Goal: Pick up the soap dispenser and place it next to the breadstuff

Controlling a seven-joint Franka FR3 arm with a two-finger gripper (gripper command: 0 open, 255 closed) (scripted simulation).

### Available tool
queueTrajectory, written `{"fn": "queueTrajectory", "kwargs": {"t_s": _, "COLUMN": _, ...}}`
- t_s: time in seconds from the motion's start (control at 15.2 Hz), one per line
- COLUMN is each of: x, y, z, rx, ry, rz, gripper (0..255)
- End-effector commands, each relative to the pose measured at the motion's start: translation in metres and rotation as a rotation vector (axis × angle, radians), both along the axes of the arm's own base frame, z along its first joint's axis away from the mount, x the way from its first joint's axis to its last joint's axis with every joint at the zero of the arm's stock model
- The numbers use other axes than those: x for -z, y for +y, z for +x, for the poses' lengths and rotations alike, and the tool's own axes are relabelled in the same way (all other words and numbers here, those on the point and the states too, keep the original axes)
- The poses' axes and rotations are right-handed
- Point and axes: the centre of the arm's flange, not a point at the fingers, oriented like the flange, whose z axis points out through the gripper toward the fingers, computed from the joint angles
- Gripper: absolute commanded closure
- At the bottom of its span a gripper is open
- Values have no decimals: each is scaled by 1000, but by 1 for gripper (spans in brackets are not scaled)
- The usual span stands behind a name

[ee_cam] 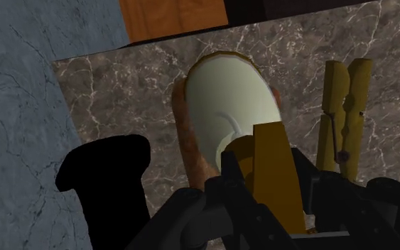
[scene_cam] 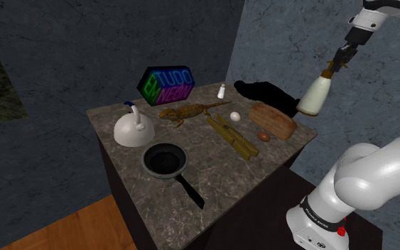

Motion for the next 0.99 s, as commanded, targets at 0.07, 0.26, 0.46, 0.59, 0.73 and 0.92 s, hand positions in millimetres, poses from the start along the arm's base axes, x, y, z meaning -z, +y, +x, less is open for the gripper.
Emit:
{"fn": "queueTrajectory", "kwargs": {"t_s": 0.07, "x": 4, "y": -39, "z": -8, "rx": -1, "ry": 0, "rz": -3, "gripper": 255}}
{"fn": "queueTrajectory", "kwargs": {"t_s": 0.26, "x": 10, "y": -77, "z": -14, "rx": -1, "ry": 0, "rz": -3, "gripper": 255}}
{"fn": "queueTrajectory", "kwargs": {"t_s": 0.46, "x": 17, "y": -116, "z": -21, "rx": -1, "ry": 0, "rz": -3, "gripper": 255}}
{"fn": "queueTrajectory", "kwargs": {"t_s": 0.59, "x": 21, "y": -141, "z": -25, "rx": -1, "ry": 0, "rz": -3, "gripper": 255}}
{"fn": "queueTrajectory", "kwargs": {"t_s": 0.73, "x": 26, "y": -167, "z": -30, "rx": -1, "ry": 0, "rz": -3, "gripper": 255}}
{"fn": "queueTrajectory", "kwargs": {"t_s": 0.92, "x": 36, "y": -168, "z": -30, "rx": -1, "ry": 0, "rz": -3, "gripper": 255}}
